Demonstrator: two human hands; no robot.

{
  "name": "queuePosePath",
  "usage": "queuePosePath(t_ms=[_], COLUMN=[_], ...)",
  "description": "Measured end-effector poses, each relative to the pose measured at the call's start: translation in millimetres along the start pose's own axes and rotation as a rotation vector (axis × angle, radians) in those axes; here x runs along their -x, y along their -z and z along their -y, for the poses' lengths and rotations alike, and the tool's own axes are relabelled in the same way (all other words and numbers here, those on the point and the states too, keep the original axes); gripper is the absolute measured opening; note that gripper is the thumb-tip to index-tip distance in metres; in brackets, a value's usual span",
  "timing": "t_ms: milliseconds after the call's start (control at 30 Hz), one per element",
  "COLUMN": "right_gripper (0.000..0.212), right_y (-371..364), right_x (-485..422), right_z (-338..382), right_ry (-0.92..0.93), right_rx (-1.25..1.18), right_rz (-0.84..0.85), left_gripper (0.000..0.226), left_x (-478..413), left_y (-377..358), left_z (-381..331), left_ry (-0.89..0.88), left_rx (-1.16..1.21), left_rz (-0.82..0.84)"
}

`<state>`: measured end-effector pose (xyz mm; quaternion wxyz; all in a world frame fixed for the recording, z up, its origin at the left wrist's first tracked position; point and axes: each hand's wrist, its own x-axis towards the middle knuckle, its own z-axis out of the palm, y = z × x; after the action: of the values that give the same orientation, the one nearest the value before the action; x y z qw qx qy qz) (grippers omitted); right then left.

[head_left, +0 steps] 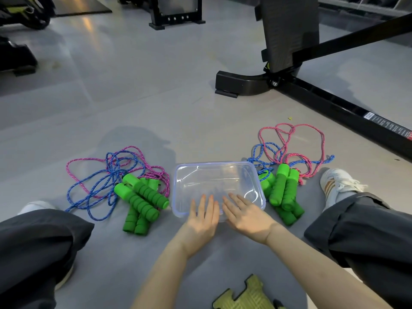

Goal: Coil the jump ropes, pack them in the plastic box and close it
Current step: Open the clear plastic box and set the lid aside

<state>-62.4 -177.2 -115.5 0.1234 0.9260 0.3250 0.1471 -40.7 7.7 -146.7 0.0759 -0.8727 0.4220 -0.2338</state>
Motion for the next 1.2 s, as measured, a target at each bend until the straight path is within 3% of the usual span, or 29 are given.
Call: queuePosePath(t_ms=[167, 267, 400, 633, 700, 767, 833, 1000, 1100, 1200], right_gripper=[0.050, 0.030, 0.043, 0.043, 0.044, 0.044, 0.042, 0.055, 0.067, 0.067], right_y=[-6, -11, -11, -14, -9, -5, -4, 6, 19, 26], right_x=[6, 9, 10, 12, 11, 10, 11, 12, -2, -26], right_z=[-1, -1, 3, 2, -3, -5, -5, -20, -23, -15], right_ry=[0.029, 0.044, 0.009, 0.072, 0.086, 0.074, 0.028, -0.043, -0.214, -0.413], right_rx=[0.004, 0.066, 0.115, 0.190, 0.155, 0.112, 0.050, -0.085, -0.113, -0.110], right_rz=[-0.063, -0.065, -0.019, -0.054, -0.060, -0.071, -0.043, 0.085, 0.219, 0.316], left_gripper=[0.045, 0.045, 0.047, 0.059, 0.072, 0.072, 0.066, 0.091, 0.092, 0.089], left_x=[0, 0, -1, -4, -8, -10, -6, 19, 12, 5], left_y=[2, 1, 1, 3, 10, 17, 20, 20, 30, 38], left_z=[3, 3, 5, 12, 20, 29, 43, 69, 57, 38], left_ry=[-0.031, -0.055, -0.061, -0.119, -0.176, -0.179, -0.113, 0.095, 0.220, 0.297], left_rx=[-0.019, -0.038, -0.031, -0.087, -0.038, 0.083, 0.201, 0.237, 0.284, 0.326], left_rz=[-0.001, 0.001, -0.003, 0.103, 0.092, 0.114, 0.183, 0.316, 0.348, 0.340])
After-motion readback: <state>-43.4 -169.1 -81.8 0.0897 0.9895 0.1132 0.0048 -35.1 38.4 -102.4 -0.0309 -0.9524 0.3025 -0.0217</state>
